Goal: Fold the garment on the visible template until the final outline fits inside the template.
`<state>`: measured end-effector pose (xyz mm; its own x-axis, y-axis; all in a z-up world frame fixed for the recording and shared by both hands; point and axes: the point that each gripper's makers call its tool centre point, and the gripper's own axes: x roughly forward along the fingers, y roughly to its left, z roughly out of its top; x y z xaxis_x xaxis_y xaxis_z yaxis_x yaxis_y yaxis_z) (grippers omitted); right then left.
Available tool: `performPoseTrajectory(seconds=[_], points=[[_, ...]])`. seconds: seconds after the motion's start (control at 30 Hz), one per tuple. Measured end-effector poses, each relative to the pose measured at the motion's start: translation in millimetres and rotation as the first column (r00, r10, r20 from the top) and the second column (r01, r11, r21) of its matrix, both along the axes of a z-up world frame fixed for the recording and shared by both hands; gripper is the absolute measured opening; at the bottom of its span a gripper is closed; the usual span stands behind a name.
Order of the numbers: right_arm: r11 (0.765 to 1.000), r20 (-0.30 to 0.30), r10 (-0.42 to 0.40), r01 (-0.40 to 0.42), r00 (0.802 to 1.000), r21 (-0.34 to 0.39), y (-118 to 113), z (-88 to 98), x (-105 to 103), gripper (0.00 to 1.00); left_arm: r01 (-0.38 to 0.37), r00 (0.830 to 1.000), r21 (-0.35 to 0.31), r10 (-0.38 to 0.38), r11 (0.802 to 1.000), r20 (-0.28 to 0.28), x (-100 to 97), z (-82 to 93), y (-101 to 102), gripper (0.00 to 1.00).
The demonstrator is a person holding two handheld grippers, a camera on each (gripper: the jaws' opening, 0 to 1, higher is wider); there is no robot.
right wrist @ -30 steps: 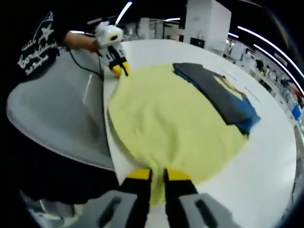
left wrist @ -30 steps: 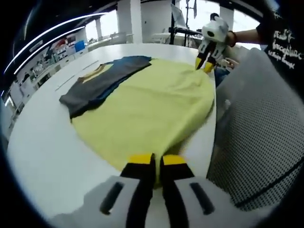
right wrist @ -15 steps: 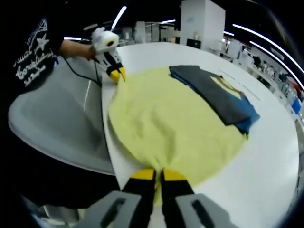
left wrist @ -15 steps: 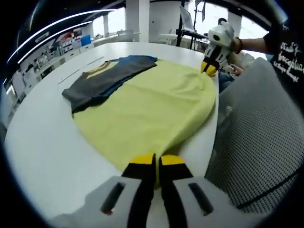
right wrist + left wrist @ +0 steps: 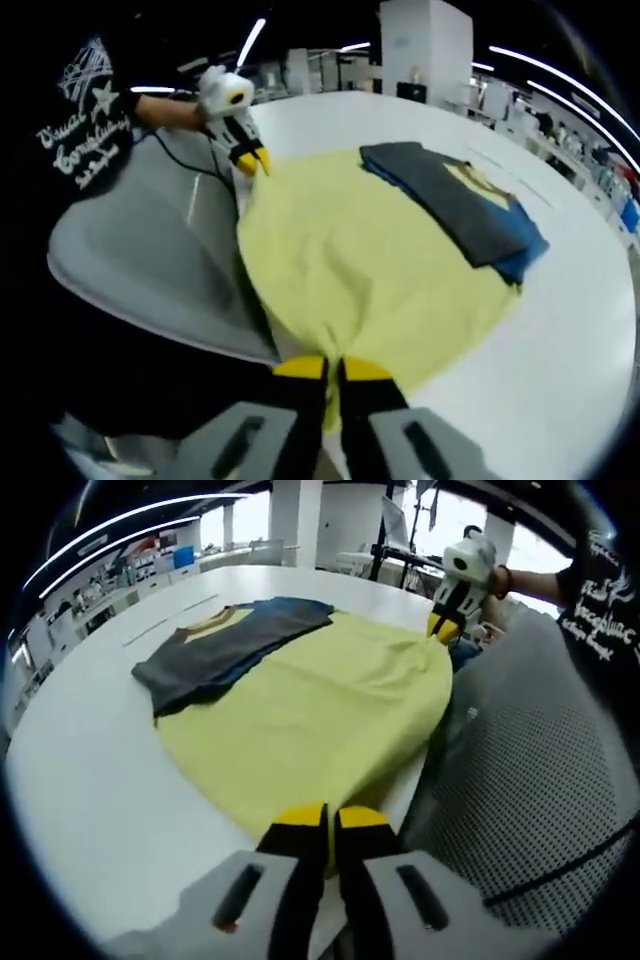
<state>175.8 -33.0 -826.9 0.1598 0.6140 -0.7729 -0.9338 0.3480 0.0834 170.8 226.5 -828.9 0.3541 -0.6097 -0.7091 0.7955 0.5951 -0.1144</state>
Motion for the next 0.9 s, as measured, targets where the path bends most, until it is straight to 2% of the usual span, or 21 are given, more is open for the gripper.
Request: performPoseTrajectory(seconds=[0.3,0.57,0.73,0.9], points=[[1.000,-0.036,0.024,-0.024,0.999,-0.007,-3,8.4,-18,0.00,0.047,0.999,-0.012,-0.047,0.999,-0.021,-22.6,12.1,-5,0.00],[0.997,-0.062,0.069,-0.070,0.996,-0.014,-1,17.8,-29,0.00,0.070,0.996,-0.036,-0.072,0.997,-0.056,-29.6,22.0,-1,0.00],[0.998,-0.027,0.064,-0.065,0.998,-0.022,-3,24.0,-19,0.00,0.061,0.997,-0.046,-0.063,0.997,-0.037,-24.6,33.5,0,0.00],[0.999,0.035,0.047,-0.046,0.998,-0.022,-4,40.9,-4,0.00,0.069,0.998,-0.025,-0.069,0.997,-0.006,-16.6,44.7,4,0.00]])
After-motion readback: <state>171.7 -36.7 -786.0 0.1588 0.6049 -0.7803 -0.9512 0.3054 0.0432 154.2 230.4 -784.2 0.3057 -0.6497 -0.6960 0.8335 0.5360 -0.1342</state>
